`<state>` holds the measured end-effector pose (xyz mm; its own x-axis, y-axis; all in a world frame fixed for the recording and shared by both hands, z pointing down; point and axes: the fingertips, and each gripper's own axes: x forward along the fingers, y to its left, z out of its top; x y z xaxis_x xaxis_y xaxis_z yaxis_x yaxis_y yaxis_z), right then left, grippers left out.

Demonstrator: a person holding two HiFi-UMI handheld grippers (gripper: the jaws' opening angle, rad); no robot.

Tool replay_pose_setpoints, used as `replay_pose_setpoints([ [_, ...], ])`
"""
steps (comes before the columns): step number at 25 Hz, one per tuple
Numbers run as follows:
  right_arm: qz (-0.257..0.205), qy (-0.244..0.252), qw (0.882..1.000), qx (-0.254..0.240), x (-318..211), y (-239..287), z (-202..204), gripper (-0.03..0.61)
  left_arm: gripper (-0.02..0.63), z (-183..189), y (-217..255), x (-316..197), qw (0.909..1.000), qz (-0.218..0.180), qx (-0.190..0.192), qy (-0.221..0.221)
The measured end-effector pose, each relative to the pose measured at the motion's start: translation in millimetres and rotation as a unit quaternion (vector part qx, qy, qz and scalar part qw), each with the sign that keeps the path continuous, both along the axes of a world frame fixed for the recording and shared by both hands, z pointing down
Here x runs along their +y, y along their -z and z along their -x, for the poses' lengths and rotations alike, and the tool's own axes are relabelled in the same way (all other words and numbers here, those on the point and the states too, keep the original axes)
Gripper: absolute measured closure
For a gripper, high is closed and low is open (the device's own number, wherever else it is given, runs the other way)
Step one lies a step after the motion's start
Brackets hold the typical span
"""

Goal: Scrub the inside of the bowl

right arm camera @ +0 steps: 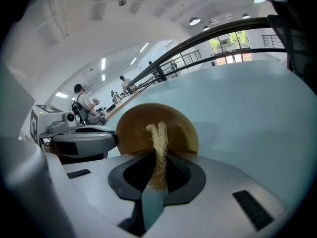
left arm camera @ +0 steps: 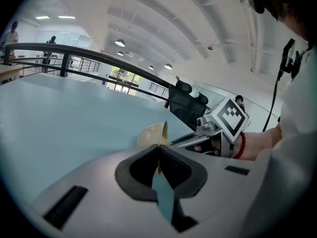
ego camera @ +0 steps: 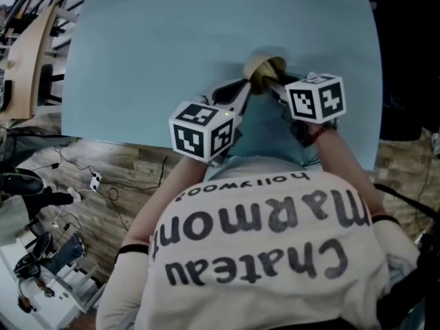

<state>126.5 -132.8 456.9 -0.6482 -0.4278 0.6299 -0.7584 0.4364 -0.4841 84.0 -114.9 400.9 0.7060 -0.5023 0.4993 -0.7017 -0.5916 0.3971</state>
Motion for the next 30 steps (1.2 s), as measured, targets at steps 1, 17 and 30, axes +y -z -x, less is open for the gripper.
replay_pose_setpoints([
  [1, -0.001, -0.003, 1.0, 0.007, 0.2, -1.7, -3.8, 0.515, 0.603, 0.0, -0.2, 1.8, 1.0, 0.0, 0.0, 0.0],
  [17, -0.019, -0.037, 0.998, 0.043, -15.6, 1.6, -18.2, 0.515, 0.603, 17.6, 3.2, -3.5, 0.9998, 0.011, 0.015, 0.011],
  [30, 0.02, 0.005, 1.0, 0.004, -3.5, -5.8, 1.0, 0.515, 0.601, 8.4, 1.0, -9.0, 0.9999, 0.01, 0.009, -0.003],
])
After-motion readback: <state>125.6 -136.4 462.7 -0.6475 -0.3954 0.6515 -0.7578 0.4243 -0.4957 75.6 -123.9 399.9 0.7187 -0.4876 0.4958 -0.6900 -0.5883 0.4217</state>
